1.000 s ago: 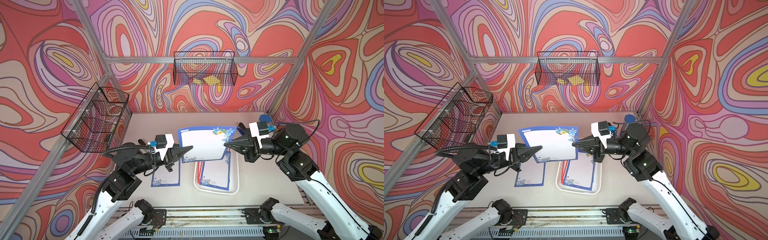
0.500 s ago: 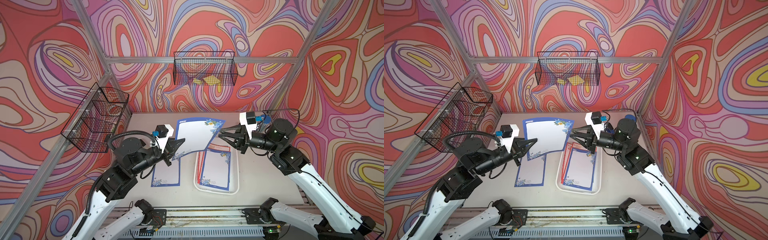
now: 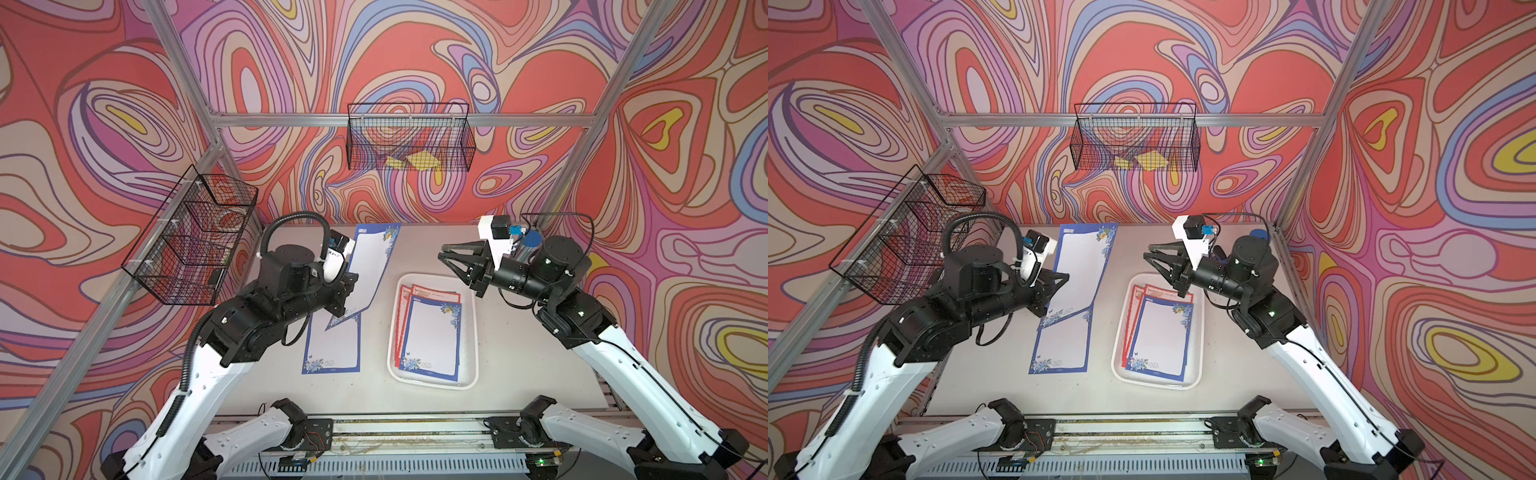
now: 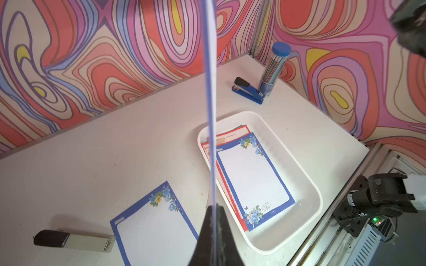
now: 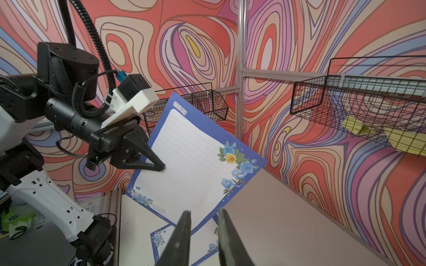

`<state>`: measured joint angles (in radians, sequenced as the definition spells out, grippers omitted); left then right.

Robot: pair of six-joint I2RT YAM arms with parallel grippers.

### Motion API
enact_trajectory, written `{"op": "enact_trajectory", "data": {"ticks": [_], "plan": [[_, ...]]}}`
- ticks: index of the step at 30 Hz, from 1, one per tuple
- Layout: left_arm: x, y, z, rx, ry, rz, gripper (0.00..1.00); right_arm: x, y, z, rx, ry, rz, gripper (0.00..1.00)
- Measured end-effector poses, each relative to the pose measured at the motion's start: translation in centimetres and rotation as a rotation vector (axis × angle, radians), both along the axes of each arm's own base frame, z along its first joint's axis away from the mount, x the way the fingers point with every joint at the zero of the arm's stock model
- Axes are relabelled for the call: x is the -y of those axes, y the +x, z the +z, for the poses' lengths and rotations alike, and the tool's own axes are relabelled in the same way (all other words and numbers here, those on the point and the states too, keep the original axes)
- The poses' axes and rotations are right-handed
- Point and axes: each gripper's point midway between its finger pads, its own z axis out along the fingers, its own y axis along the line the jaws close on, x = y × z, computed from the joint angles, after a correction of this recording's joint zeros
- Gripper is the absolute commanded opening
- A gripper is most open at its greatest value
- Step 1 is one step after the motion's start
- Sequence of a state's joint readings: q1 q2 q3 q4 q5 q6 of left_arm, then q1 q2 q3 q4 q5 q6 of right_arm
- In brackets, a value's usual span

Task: Take out the stationery paper from the storage box
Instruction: Place the stationery paper at the center of the board.

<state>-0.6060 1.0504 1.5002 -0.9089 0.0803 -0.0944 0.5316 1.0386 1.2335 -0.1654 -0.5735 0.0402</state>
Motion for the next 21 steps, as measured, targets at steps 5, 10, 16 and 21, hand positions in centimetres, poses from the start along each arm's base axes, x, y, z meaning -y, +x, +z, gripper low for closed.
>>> {"op": "enact_trajectory", "data": {"ticks": [5, 10, 16, 21], "plan": [[-1.1, 2.5, -4.7, -0.19, 0.062, 0.103, 0.0, -0.2, 0.1, -0.3, -0.014, -0.001, 0.012, 0.24], [-3.3, 4.4, -9.3, -0.357, 0.047, 0.191, 0.0, -0.4, -0.3, -0.3, -0.023, 0.003, 0.038, 0.24], [-5.6, 5.8, -16.2, -0.606, 0.006, 0.267, 0.0, -0.4, -0.4, -0.5, -0.034, 0.004, 0.038, 0.24], [-5.2, 5.4, -20.1, -0.763, -0.049, 0.25, 0.0, -0.4, -0.4, -1.0, -0.058, -0.007, 0.04, 0.23]]}}
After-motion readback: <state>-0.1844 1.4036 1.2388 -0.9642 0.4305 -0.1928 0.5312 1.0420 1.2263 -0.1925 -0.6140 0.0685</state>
